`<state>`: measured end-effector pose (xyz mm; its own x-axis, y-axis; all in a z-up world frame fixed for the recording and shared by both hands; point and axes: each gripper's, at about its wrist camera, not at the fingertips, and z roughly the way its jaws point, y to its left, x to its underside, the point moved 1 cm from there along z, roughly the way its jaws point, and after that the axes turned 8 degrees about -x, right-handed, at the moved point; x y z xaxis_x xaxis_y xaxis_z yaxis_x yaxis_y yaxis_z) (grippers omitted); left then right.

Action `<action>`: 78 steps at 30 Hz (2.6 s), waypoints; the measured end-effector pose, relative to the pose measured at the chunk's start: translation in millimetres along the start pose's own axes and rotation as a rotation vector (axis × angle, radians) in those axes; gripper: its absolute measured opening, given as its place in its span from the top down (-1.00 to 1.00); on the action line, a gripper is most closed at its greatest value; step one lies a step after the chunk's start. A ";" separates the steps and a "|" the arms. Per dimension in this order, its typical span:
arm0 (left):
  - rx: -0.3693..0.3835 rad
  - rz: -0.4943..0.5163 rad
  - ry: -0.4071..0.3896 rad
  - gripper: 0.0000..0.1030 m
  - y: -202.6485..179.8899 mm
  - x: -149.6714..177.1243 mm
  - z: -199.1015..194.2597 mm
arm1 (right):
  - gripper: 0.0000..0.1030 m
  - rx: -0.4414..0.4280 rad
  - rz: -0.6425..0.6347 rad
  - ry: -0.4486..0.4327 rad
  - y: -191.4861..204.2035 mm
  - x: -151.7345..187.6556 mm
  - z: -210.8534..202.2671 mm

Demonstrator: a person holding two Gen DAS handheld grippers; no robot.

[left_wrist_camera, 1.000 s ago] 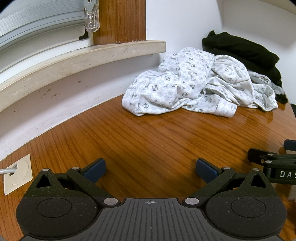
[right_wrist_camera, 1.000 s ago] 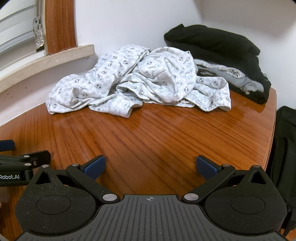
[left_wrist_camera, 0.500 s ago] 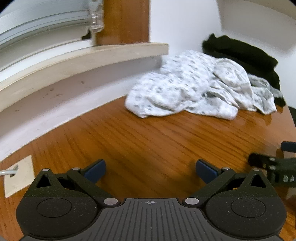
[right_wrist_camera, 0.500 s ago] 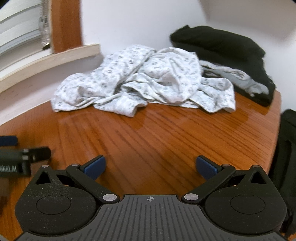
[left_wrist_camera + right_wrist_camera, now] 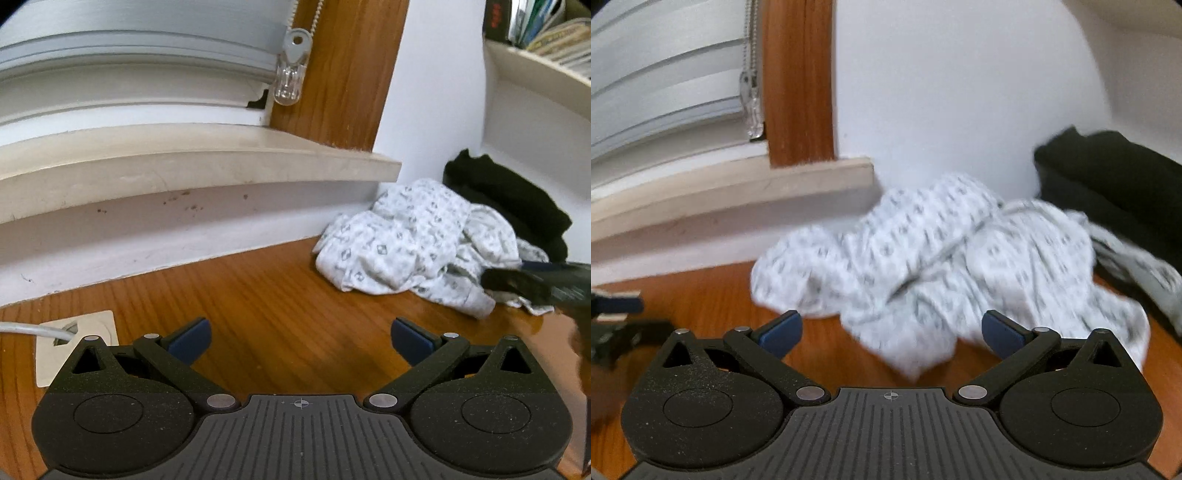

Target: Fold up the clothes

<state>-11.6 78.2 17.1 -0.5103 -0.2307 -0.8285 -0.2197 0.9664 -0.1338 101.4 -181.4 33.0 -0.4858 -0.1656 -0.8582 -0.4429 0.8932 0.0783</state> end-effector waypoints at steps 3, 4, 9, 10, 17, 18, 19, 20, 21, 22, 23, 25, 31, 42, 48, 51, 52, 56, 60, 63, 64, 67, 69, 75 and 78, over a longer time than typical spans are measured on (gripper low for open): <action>-0.005 -0.018 0.006 -1.00 4.3 0.3 -0.1 | -0.47 -0.014 -0.029 0.004 4.0 -14.8 25.1; -0.005 -0.022 0.008 -1.00 5.6 0.5 0.5 | -0.41 -0.027 -0.029 0.010 5.0 -18.4 33.9; 0.003 -0.029 0.021 -1.00 5.7 2.3 1.2 | -0.30 -0.121 -0.050 -0.016 23.0 -34.7 63.0; 0.006 -0.029 0.024 -1.00 5.1 2.5 1.3 | -0.31 -0.134 -0.050 -0.019 26.9 -37.2 68.8; 0.044 -0.065 0.040 -1.00 7.2 2.6 0.3 | 0.03 -0.105 -0.037 0.152 29.7 -25.8 108.0; 0.046 -0.070 0.042 -1.00 7.8 2.5 0.5 | 0.05 -0.110 -0.038 0.158 28.4 -23.2 108.1; 0.048 -0.076 0.044 -1.00 8.4 2.5 0.6 | 0.18 -0.119 -0.040 0.154 25.5 -20.5 103.4; 0.049 -0.082 0.045 -1.00 9.4 2.3 0.4 | 0.28 -0.124 -0.042 0.155 22.4 -18.1 98.2; 0.049 -0.086 0.045 -1.00 10.0 2.1 0.3 | 0.34 -0.126 -0.046 0.161 18.8 -15.7 92.4; 0.048 -0.086 0.045 -1.00 10.3 2.0 -0.1 | 0.45 -0.125 -0.052 0.169 15.0 -13.5 85.9; 0.045 -0.084 0.045 -1.00 10.3 1.9 -0.4 | 0.50 -0.121 -0.063 0.178 10.9 -10.9 78.8; 0.041 -0.078 0.043 -1.00 10.2 1.8 -1.0 | 0.56 -0.115 -0.083 0.198 1.0 -4.7 62.4; 0.068 -0.068 0.037 -1.00 7.7 0.9 -4.0 | 0.60 -0.217 -0.108 0.247 -17.9 23.0 -3.3; 0.202 -0.029 0.028 -1.00 -5.2 5.3 -10.0 | -0.54 -0.241 -0.029 -0.005 -38.4 42.6 -72.3; 0.247 -0.021 0.049 -1.00 -10.9 7.1 -9.5 | -0.69 -0.166 0.189 -0.072 -70.0 59.2 -61.5; 0.253 -0.028 0.064 -1.00 -10.2 7.2 -7.7 | -0.76 -0.144 0.241 -0.101 -74.6 64.9 -54.8; 0.257 -0.032 0.067 -1.00 -9.5 7.3 -7.2 | -0.77 -0.148 0.253 -0.105 -75.4 66.6 -53.3; 0.274 -0.048 0.078 -1.00 -6.6 8.0 -5.4 | -0.78 -0.160 0.243 -0.128 -70.8 68.4 -54.0; 0.251 -0.049 0.067 -1.00 -4.3 9.1 -5.4 | -0.77 -0.158 0.106 -0.123 -44.0 59.1 -56.8; 0.242 -0.048 0.060 -1.00 -3.9 9.5 -6.1 | -0.77 -0.187 -0.026 -0.096 -18.1 52.7 -56.6; 0.241 -0.051 0.058 -1.00 -3.5 9.4 -6.4 | -0.77 -0.199 -0.052 -0.082 -11.2 51.2 -54.9; 0.239 -0.057 0.056 -1.00 -1.9 9.2 -7.2 | -0.76 -0.241 -0.088 -0.030 5.3 47.6 -45.9; 0.238 -0.062 0.057 -1.00 -0.9 8.7 -7.1 | -0.76 -0.269 -0.108 0.009 14.3 48.2 -38.0; 0.232 -0.065 0.067 -1.00 0.4 9.1 -5.9 | -0.67 -0.275 -0.193 0.106 33.7 59.9 -22.2; 0.230 -0.062 0.068 -1.00 0.0 8.8 -6.3 | 0.14 -0.234 -0.214 0.118 31.5 58.6 -25.3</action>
<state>-21.4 75.4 13.2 -0.5583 -0.2895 -0.7775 -0.0607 0.9489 -0.3097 40.0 -173.6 -2.0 -0.4409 -0.3983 -0.8044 -0.6983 0.7153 0.0286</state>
